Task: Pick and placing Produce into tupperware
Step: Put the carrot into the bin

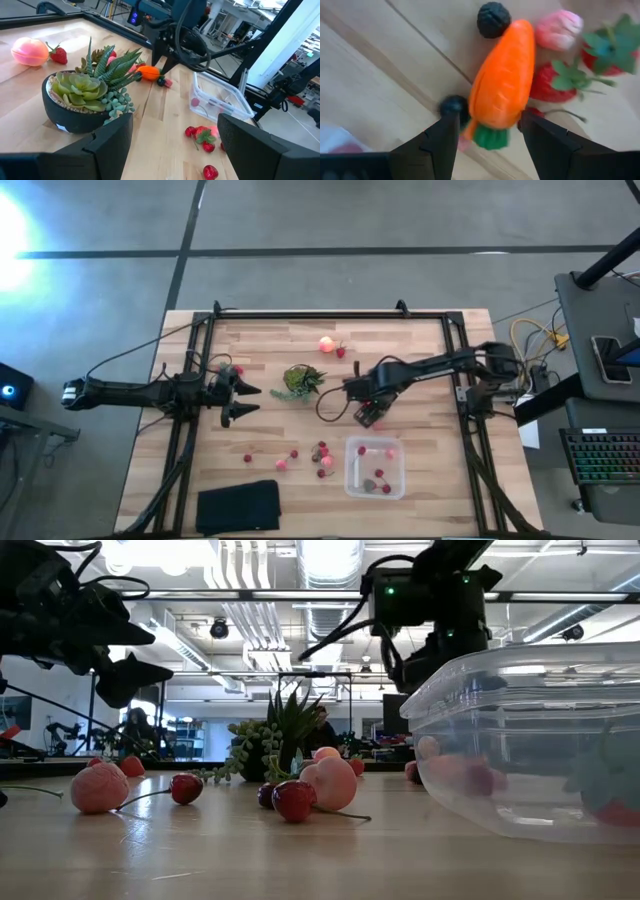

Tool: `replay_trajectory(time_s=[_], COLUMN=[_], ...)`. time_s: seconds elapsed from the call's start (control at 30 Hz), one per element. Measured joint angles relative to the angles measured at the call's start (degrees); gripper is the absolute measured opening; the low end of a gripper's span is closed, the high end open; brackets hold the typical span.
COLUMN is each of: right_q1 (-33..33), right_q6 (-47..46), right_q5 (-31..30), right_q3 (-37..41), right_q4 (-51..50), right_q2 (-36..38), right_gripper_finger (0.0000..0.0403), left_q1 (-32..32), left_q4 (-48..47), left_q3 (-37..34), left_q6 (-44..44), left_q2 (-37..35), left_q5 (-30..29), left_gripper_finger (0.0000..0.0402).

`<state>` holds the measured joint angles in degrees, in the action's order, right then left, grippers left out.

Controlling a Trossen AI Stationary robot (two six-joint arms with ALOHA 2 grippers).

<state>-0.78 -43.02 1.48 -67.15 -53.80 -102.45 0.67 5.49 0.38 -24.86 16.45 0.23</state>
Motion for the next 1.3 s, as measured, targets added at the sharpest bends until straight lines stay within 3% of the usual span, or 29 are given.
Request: replay_trajectory(time_s=[0.53,1.17,1.3], right_q1=[-0.04,-0.68,-0.8], right_q6=[-7.95,-8.02,-9.45], right_q5=[-1.75,-1.61,-1.51], right_q3=[-1.14,-1.91,-1.85], right_q4=[2.75,3.52,4.03], right_q2=[-3.61,-1.79,-2.73], right_gripper_finger=[0.0206,0.0196,0.021], left_q1=[0.01,0.02,0.02], left_q4=[0.0,-0.01,0.01], left_q3=[0.0,0.0,0.0], left_q6=[0.0,0.01,0.0], left_q2=[0.02,0.02,0.02], left_q5=[-0.01,-0.01,-0.02], left_gripper_finger=[0.0277,0.0277,0.0277])
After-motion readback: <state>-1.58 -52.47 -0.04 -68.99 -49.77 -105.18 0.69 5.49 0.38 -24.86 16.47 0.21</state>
